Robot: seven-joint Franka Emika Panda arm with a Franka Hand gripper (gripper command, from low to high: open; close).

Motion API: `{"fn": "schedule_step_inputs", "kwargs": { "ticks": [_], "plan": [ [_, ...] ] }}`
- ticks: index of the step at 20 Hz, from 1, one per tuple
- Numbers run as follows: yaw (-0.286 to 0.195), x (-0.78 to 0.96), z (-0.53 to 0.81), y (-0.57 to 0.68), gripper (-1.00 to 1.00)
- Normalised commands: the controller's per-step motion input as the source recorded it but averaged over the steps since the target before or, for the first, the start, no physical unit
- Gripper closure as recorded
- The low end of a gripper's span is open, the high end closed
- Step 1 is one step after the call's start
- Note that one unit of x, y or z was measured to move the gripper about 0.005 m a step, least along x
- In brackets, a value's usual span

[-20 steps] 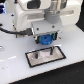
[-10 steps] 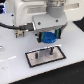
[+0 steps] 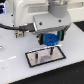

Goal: Insert the blue gear onto the right peg, followed by the red gear

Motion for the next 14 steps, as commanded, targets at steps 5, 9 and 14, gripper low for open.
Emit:
{"fn": "schedule_step_inputs", "kwargs": {
  "ticks": [5,9,14],
  "plan": [
    [0.0,0.45,-0.01,-0.01,1.0],
    [0.0,0.36,-0.08,0.01,1.0],
    [0.0,0.31,-0.14,0.0,1.0]
  ]
}}
